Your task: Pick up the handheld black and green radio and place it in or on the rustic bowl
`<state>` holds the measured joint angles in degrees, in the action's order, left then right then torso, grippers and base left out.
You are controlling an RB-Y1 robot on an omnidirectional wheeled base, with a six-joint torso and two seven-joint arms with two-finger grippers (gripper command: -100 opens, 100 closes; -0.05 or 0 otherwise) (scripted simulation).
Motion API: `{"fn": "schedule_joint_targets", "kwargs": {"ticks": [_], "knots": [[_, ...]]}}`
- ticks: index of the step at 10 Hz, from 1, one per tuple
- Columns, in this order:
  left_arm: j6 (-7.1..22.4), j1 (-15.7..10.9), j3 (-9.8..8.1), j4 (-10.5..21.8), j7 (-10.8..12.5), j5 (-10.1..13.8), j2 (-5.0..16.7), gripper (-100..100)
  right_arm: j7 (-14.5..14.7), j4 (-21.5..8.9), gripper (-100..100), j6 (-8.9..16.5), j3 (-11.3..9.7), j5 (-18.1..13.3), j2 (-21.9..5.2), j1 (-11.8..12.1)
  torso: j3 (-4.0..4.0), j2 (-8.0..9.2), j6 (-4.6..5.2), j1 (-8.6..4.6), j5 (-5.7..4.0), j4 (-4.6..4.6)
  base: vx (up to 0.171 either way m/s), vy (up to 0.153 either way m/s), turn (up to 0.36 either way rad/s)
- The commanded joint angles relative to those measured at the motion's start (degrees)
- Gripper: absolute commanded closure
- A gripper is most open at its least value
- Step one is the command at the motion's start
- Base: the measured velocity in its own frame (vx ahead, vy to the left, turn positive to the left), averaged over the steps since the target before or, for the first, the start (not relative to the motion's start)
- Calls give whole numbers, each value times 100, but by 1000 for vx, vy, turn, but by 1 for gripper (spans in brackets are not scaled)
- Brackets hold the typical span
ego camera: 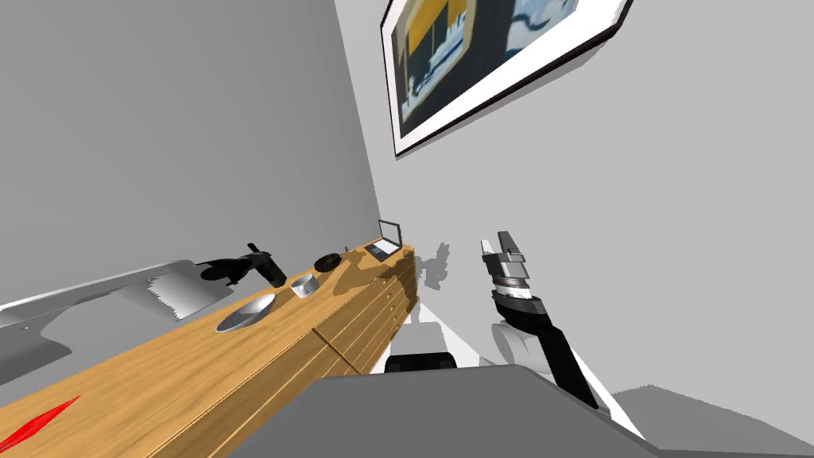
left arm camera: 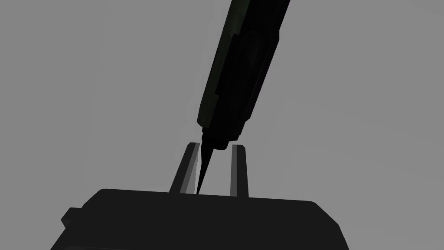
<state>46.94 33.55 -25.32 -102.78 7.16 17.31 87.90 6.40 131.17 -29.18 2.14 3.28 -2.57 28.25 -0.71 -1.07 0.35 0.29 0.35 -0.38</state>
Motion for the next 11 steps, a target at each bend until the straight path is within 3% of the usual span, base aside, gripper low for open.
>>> {"fn": "schedule_joint_targets", "kwargs": {"ticks": [1, 8, 10, 11], "knots": [[172, 210, -193, 98, 62, 136, 38, 100, 0, 0, 0, 0, 0, 0, 0, 0, 0, 0, 0, 0, 0, 0, 155, 72, -367], [658, 763, -640, 724, 311, 751, 405, 100, 0, 0, 0, 0, 0, 0, 0, 1, 10, 15, -7, -30, -12, 6, 127, 70, -269], [669, 785, -668, 737, 302, 773, 411, 100, 0, 0, 0, 0, 0, 0, 0, 0, 14, 22, -7, -34, -18, 9, 54, 59, -163], [673, 785, -675, 743, 312, 778, 422, -100, 0, 0, 0, 0, 0, 0, 1, 1, 28, 45, -21, -48, -18, 15, 10, 8, 0]]}}
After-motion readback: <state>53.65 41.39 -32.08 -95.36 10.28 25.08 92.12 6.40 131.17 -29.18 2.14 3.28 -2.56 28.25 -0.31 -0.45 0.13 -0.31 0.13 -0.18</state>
